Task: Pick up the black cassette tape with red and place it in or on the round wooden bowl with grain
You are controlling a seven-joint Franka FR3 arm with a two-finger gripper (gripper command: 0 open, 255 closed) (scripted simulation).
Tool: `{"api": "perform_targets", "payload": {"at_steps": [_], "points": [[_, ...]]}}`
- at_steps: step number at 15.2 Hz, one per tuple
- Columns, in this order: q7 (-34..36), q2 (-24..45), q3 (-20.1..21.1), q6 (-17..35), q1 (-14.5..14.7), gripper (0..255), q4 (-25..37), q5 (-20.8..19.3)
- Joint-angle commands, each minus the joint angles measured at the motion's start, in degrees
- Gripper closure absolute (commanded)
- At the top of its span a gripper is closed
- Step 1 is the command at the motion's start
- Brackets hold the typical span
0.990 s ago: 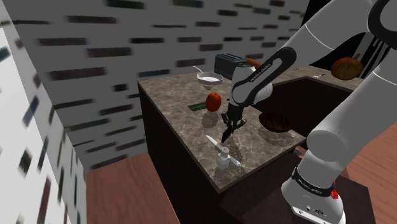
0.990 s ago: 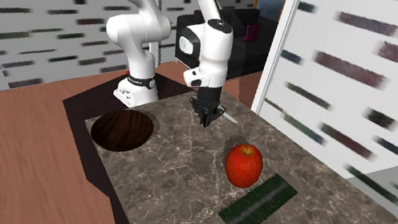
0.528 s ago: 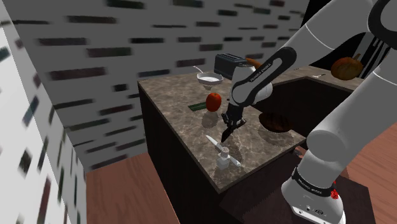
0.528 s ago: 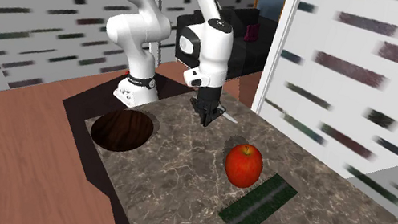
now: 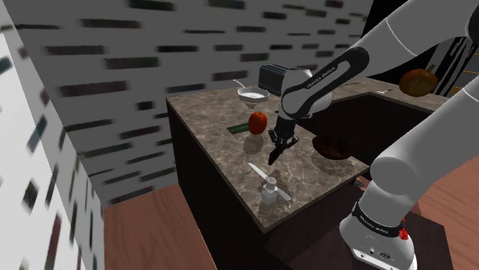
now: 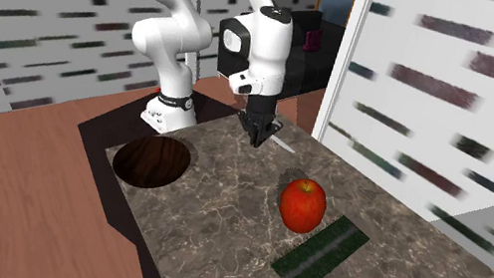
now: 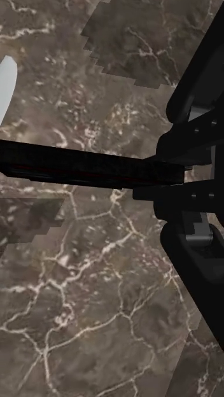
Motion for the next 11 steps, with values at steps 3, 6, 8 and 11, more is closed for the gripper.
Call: {"api": "perform_targets", "payload": {"at_steps": [3,6,8,11], "points": [[-0.10,-2.86,-0.29,-4.19,0.10,255,1.31,0.11],[-0.16,-4.78,-0.52,-7.12,0.16,255,2.33,0.15],[-0.18,-5.96,-0.67,-9.05,0.18,255,3.08,0.14],[-0.20,-7.58,-0.89,-11.89,0.20,255,4.31,0.11]]}}
